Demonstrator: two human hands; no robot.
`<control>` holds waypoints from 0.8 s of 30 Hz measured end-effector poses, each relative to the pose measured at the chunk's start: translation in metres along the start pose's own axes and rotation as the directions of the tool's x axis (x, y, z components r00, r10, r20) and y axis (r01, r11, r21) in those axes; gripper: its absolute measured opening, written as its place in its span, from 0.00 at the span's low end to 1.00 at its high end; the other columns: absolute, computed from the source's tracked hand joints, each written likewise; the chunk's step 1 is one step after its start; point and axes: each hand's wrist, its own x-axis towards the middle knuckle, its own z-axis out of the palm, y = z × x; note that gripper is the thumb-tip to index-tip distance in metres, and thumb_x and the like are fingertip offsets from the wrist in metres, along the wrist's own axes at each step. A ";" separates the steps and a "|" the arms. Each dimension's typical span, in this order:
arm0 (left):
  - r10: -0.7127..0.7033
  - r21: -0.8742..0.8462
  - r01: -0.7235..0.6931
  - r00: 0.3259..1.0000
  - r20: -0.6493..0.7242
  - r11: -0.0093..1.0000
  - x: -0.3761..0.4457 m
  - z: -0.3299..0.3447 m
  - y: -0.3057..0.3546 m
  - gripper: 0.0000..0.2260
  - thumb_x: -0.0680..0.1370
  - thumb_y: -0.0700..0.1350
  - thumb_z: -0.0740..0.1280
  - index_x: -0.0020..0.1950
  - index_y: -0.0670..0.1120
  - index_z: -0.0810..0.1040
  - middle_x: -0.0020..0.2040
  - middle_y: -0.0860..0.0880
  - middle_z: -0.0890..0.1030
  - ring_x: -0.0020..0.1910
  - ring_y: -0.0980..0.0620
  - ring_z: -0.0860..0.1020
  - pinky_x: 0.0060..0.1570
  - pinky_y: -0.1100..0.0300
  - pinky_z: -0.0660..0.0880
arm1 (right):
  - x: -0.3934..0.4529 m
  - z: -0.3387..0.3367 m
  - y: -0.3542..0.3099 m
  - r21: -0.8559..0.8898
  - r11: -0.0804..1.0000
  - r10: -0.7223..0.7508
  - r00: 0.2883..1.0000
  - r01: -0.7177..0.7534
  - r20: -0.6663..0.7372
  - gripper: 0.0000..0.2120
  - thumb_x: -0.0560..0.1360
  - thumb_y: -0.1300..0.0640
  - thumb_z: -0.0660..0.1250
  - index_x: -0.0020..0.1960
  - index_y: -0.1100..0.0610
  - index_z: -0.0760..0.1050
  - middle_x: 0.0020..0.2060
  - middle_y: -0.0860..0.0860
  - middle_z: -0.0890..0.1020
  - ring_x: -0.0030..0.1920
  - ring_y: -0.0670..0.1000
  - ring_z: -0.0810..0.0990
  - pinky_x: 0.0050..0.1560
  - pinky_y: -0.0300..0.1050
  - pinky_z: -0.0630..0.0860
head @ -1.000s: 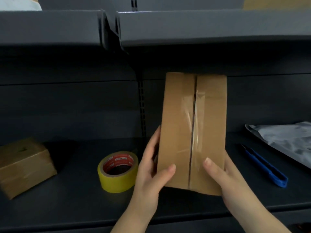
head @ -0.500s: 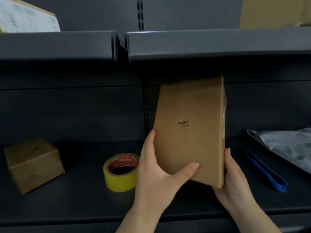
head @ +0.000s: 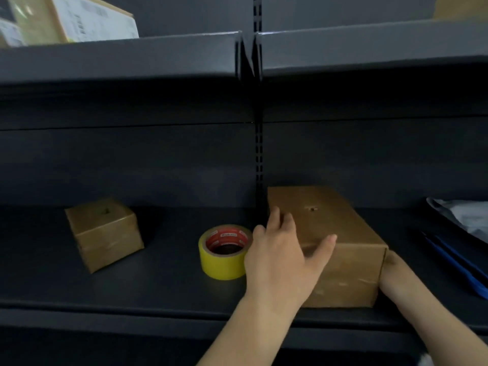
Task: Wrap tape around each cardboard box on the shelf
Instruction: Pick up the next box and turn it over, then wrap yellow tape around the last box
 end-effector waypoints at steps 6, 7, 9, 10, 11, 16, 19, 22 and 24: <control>0.111 -0.075 -0.125 0.980 -0.165 0.989 0.002 -0.006 -0.010 0.33 0.73 0.68 0.44 0.68 0.50 0.68 0.69 0.52 0.71 0.64 0.52 0.70 0.53 0.61 0.71 | -0.023 -0.010 -0.007 0.171 0.889 -0.398 0.902 0.424 -0.167 0.23 0.67 0.26 0.53 0.59 0.30 0.70 0.60 0.36 0.74 0.64 0.41 0.70 0.63 0.41 0.65; 0.105 -0.109 -0.135 0.963 -0.248 0.985 0.004 -0.009 -0.018 0.29 0.76 0.65 0.45 0.66 0.49 0.70 0.64 0.52 0.75 0.61 0.53 0.73 0.51 0.64 0.70 | -0.031 -0.011 -0.009 0.047 0.812 -0.566 0.806 0.581 -0.174 0.24 0.68 0.27 0.54 0.63 0.30 0.66 0.64 0.33 0.71 0.67 0.39 0.67 0.66 0.39 0.62; 0.034 -0.114 -0.073 0.949 -0.314 0.991 0.010 -0.014 -0.038 0.22 0.78 0.58 0.48 0.60 0.49 0.75 0.57 0.51 0.79 0.55 0.52 0.76 0.49 0.62 0.71 | -0.040 -0.011 -0.012 -0.302 0.608 -0.781 0.622 0.734 -0.062 0.27 0.71 0.32 0.56 0.69 0.36 0.62 0.68 0.35 0.66 0.70 0.40 0.62 0.71 0.41 0.54; -0.005 -0.069 -0.014 0.961 -0.277 0.997 0.014 -0.015 -0.049 0.20 0.78 0.57 0.50 0.57 0.49 0.76 0.54 0.51 0.80 0.53 0.50 0.77 0.49 0.57 0.72 | -0.040 -0.010 -0.015 -0.445 0.495 -0.830 0.557 0.746 0.011 0.27 0.72 0.34 0.57 0.69 0.40 0.64 0.68 0.37 0.67 0.71 0.43 0.62 0.73 0.48 0.50; -0.044 0.012 0.048 0.976 -0.213 0.999 0.018 -0.015 -0.057 0.18 0.78 0.56 0.52 0.52 0.50 0.78 0.51 0.50 0.81 0.50 0.49 0.77 0.49 0.54 0.71 | -0.039 -0.008 -0.016 -0.536 0.401 -0.853 0.516 0.743 0.077 0.26 0.72 0.36 0.58 0.67 0.43 0.68 0.66 0.41 0.70 0.70 0.45 0.64 0.73 0.54 0.49; -0.163 0.308 0.152 0.987 0.009 0.939 0.026 0.000 -0.071 0.20 0.74 0.64 0.56 0.45 0.51 0.79 0.41 0.51 0.83 0.44 0.49 0.79 0.53 0.52 0.67 | -0.032 0.007 -0.021 -0.661 0.251 -0.859 0.477 0.707 0.184 0.21 0.71 0.44 0.61 0.58 0.54 0.78 0.55 0.49 0.81 0.58 0.51 0.76 0.65 0.58 0.65; -0.133 0.350 0.124 0.991 0.003 0.928 0.024 0.011 -0.074 0.19 0.72 0.64 0.60 0.45 0.50 0.77 0.41 0.50 0.82 0.42 0.49 0.80 0.52 0.53 0.69 | -0.029 0.014 -0.023 -0.702 0.238 -0.842 0.503 0.672 0.195 0.21 0.72 0.44 0.60 0.59 0.54 0.78 0.54 0.50 0.81 0.57 0.53 0.77 0.63 0.55 0.68; -0.115 0.341 0.093 0.992 0.044 0.935 0.019 0.016 -0.080 0.17 0.72 0.61 0.62 0.40 0.48 0.77 0.39 0.49 0.82 0.40 0.48 0.80 0.47 0.55 0.71 | -0.031 0.022 -0.026 -0.737 0.233 -0.834 0.520 0.634 0.184 0.21 0.72 0.44 0.60 0.58 0.54 0.78 0.54 0.50 0.81 0.55 0.54 0.79 0.59 0.55 0.70; -0.082 0.352 0.061 0.996 0.043 0.934 0.017 0.017 -0.084 0.14 0.74 0.59 0.62 0.41 0.49 0.76 0.40 0.49 0.82 0.40 0.48 0.80 0.42 0.57 0.69 | -0.035 0.025 -0.027 -0.747 0.238 -0.827 0.533 0.620 0.178 0.21 0.72 0.44 0.60 0.58 0.54 0.78 0.53 0.51 0.81 0.55 0.54 0.79 0.58 0.56 0.71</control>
